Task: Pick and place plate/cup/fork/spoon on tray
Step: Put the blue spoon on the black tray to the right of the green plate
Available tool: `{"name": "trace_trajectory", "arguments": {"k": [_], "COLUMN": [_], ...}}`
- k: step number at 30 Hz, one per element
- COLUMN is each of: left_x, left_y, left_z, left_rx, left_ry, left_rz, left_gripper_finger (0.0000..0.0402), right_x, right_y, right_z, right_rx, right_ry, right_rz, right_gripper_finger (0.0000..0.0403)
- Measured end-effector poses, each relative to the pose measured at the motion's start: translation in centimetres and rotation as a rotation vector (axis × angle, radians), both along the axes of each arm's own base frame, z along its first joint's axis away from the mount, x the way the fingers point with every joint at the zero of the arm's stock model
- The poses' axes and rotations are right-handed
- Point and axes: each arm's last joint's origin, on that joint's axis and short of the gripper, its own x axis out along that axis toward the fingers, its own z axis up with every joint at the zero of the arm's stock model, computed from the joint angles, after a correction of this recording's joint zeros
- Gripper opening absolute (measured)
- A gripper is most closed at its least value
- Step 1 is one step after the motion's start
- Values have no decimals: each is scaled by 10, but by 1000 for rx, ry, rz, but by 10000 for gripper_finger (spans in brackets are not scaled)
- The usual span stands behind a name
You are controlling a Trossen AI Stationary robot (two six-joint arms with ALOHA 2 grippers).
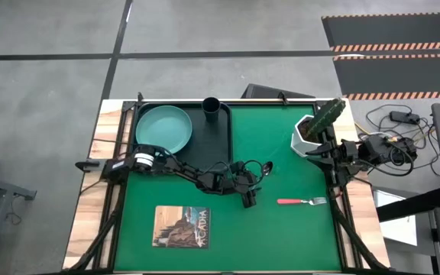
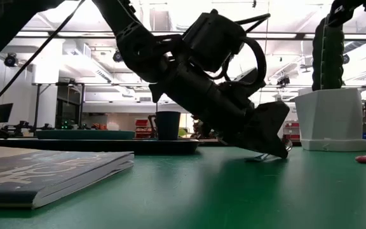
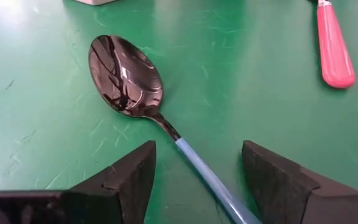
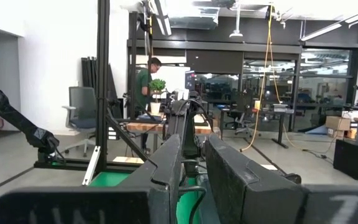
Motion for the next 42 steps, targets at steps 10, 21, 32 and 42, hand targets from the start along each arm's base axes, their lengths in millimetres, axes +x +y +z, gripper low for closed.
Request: {"name": "trace_trajectory", "arguments": {"k": [10,21,32,42], "left_x": [0,0,-3,-36], "left_y": [0,1,0,2], "left_z": [-1,-2,25,88], "left_rx": [11,-22,-83,129], "left_ry": [2,-8,-79,-51], "left_rz": [24,54,113,384], "left_gripper_finger": [137,8,3,1], "right_x": [0,0,0,-3], "right_y": [0,0,0,-1], "right_z": [0,0,-1,5], "right_rx": [0,-1,-2,27], "right_ry": [1,1,6,5], "right_rz": [0,0,0,9], "right_gripper_finger": [63,63,63,63]}}
